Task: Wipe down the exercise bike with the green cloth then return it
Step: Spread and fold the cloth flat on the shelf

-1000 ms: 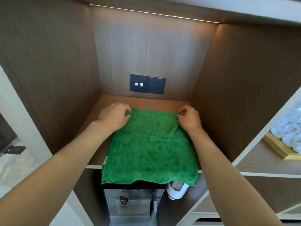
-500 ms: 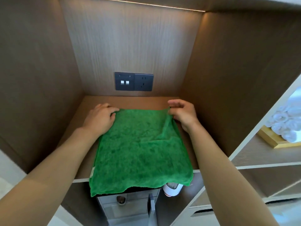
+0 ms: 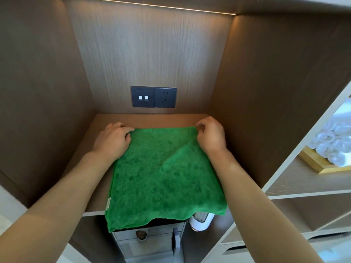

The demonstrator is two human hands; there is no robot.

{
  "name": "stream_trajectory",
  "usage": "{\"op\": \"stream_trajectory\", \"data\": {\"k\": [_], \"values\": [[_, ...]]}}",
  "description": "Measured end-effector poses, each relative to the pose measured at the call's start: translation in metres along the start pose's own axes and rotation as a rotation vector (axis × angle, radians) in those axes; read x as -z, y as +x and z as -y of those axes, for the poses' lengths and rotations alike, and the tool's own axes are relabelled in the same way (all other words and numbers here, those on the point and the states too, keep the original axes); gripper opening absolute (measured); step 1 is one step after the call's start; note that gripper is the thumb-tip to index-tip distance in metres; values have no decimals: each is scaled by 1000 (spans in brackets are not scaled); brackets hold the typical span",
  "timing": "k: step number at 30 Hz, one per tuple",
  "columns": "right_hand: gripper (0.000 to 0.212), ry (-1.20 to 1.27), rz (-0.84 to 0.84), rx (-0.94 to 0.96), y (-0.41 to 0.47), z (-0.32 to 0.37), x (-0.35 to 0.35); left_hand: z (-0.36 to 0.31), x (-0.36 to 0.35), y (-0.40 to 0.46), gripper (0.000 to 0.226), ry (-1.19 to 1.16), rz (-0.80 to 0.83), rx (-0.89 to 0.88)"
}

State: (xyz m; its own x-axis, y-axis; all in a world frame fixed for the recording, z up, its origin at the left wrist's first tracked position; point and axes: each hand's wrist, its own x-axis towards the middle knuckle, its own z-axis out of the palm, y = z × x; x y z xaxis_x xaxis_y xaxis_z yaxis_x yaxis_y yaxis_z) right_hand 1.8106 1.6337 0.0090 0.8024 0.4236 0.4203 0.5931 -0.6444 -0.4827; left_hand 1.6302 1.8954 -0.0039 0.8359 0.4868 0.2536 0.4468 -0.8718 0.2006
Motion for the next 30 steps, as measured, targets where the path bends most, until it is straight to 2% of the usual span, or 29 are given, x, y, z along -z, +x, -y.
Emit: {"op": "stream_trajectory", "data": {"k": [1, 3, 6, 8, 11, 14, 16, 19, 24, 30], "values": [[29, -23, 25, 109, -5, 6, -2, 0, -1, 0, 38, 6, -3, 12], [35, -46, 177, 270, -14, 19, -11, 2, -3, 0, 39, 20, 0, 34], [56, -95, 465, 253, -15, 30, -23, 4, 2, -1, 41, 25, -32, 6], [64, -140, 545, 223, -13, 32, -23, -3, 7, -6, 42, -31, -41, -85], [69, -191, 587, 247, -18, 32, -17, -27, 4, -28, 60, -92, 208, -186], [73, -168, 625, 284, -39, 29, -4, -34, -1, -61, 81, -32, 352, -131], [74, -163, 645, 346, -58, 26, 6, -30, 4, -81, 94, -35, 365, -102], [76, -165, 635, 434, -87, 21, 20, -31, 14, -108, 100, -21, 371, -96], [85, -167, 690, 466, -111, 5, 37, -45, 23, -153, 93, 1, 340, -94], [81, -172, 688, 526, -120, -10, 47, -53, 24, -175, 92, 20, 310, -48]]}}
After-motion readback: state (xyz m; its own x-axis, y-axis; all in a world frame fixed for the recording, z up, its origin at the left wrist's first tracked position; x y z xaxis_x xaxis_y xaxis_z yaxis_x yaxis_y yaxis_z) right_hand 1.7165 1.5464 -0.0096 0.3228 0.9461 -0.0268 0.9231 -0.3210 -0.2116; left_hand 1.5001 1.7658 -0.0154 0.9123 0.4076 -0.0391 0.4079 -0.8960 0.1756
